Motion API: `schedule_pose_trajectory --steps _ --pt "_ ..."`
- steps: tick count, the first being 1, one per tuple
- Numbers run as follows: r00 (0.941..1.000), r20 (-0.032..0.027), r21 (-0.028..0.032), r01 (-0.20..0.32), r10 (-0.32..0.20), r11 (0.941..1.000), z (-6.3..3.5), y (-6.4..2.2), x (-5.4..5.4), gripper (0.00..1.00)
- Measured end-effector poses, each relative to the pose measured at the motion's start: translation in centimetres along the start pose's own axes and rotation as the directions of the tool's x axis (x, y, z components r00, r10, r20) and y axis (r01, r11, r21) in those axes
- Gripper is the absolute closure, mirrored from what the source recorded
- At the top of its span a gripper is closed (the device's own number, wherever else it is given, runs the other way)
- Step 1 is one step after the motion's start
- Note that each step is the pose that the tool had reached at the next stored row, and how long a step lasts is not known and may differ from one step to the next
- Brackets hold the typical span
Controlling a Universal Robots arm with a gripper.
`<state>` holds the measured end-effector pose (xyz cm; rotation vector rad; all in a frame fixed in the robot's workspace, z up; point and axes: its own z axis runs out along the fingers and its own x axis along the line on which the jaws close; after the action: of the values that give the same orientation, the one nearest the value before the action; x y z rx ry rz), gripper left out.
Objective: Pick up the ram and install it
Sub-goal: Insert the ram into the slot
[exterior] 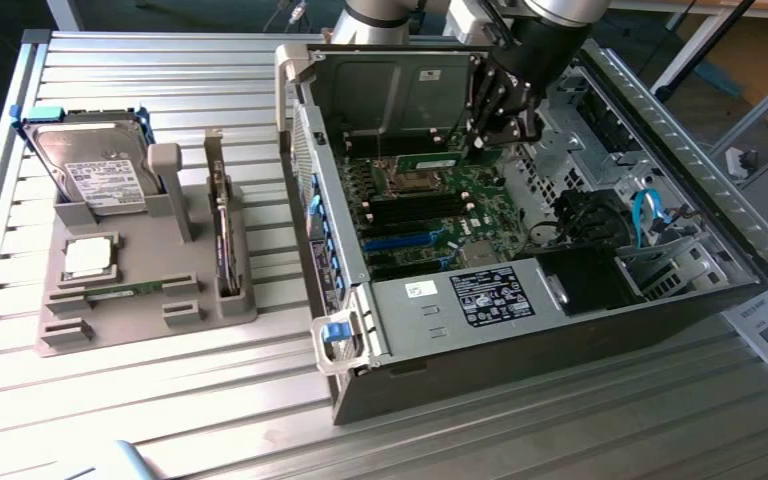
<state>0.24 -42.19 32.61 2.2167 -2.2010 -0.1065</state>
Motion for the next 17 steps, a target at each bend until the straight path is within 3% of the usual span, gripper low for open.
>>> schedule_pose_trajectory --steps 17 --pt "1.0000 -0.0001 0.0000 0.000 0.000 1.0000 1.13 -0.08 0.0 0.88"
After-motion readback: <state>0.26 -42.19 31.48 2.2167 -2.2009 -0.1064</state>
